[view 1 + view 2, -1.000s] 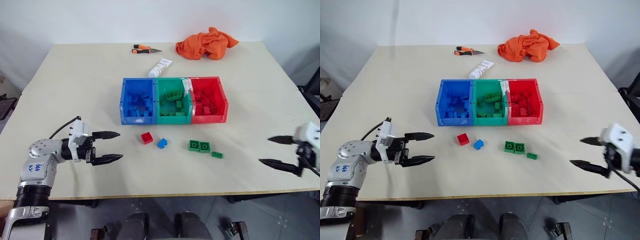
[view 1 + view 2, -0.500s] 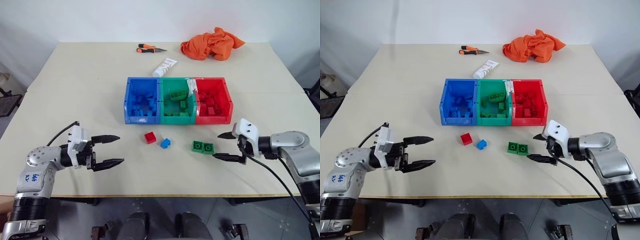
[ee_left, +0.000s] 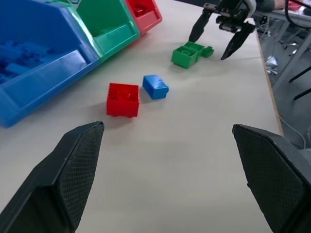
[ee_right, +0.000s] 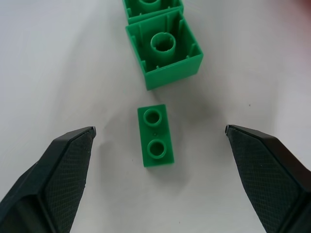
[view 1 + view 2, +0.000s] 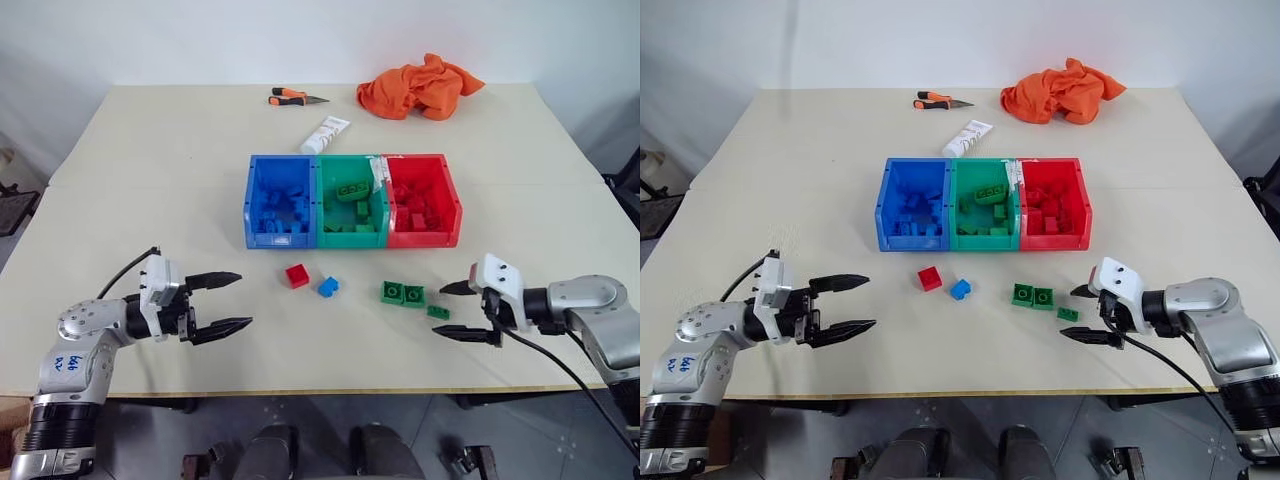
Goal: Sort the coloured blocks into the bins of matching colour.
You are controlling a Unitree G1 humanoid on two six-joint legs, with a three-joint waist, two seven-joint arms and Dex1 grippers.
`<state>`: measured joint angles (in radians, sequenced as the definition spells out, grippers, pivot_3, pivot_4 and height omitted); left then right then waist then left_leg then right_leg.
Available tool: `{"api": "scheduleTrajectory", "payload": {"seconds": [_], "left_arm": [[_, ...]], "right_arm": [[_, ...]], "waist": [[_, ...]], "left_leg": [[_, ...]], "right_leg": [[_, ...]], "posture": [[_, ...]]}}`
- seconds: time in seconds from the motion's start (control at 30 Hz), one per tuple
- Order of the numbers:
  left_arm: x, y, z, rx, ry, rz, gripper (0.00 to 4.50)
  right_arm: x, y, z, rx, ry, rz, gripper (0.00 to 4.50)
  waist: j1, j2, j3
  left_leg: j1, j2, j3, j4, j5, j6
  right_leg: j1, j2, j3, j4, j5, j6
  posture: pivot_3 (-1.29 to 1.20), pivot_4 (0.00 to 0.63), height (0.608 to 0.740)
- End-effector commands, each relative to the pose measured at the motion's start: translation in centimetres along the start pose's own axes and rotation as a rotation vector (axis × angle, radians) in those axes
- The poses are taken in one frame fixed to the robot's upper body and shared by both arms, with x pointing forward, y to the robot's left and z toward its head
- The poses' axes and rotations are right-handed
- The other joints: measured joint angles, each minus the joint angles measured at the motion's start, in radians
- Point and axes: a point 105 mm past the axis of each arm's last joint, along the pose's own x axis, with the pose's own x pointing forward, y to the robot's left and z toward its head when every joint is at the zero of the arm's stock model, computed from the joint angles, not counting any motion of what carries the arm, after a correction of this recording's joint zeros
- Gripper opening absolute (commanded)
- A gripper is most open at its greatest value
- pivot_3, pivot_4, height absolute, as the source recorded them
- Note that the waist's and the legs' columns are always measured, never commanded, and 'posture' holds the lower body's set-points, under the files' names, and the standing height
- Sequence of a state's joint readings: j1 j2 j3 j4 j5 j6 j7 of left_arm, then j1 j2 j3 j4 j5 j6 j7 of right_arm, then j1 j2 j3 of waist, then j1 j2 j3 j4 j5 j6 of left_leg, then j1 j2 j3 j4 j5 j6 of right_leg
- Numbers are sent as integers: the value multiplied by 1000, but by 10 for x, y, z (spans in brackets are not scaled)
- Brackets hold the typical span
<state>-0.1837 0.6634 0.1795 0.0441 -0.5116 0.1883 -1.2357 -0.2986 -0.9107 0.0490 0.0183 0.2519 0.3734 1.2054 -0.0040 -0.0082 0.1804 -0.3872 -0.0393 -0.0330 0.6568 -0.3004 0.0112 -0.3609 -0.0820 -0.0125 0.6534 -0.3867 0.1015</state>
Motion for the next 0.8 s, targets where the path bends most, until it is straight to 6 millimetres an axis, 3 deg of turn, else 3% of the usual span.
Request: {"api": "scheduleTrajectory", "payload": {"seconds": [0.03, 0.1, 0.43, 0.63, 0.8], "left_arm": [[2, -2, 8, 31, -23, -21, 4496], [3, -2, 8, 30, -22, -24, 4500], [7, -2, 4, 19, -26, -30, 4500], [12, 3, 5, 20, -30, -32, 4500], [12, 11, 8, 36, -36, -25, 4500]], "right_arm": [[5, 1, 4, -15, -12, -8, 4311], [8, 1, 1, -2, 2, -13, 3878], [6, 6, 5, -1, -24, -31, 461], [0, 5, 14, -17, -49, -60, 432], [-22, -12, 61, -89, -137, -153, 432]], "waist": [[0, 0, 0], [0, 0, 0], [2, 0, 0], [2, 0, 0], [-2, 0, 0]], "left_leg": [[0, 0, 0, 0, 0, 0], [0, 0, 0, 0, 0, 0], [0, 0, 0, 0, 0, 0], [0, 0, 0, 1, 0, 0], [0, 0, 0, 1, 0, 0]], "right_leg": [[0, 0, 0, 0, 0, 0], [0, 0, 0, 0, 0, 0], [1, 0, 0, 0, 0, 0], [1, 0, 0, 0, 0, 0], [0, 0, 0, 0, 0, 0]], "posture": [[0, 150, 740], [0, 150, 740], [0, 150, 740], [0, 150, 740], [0, 150, 740]]}}
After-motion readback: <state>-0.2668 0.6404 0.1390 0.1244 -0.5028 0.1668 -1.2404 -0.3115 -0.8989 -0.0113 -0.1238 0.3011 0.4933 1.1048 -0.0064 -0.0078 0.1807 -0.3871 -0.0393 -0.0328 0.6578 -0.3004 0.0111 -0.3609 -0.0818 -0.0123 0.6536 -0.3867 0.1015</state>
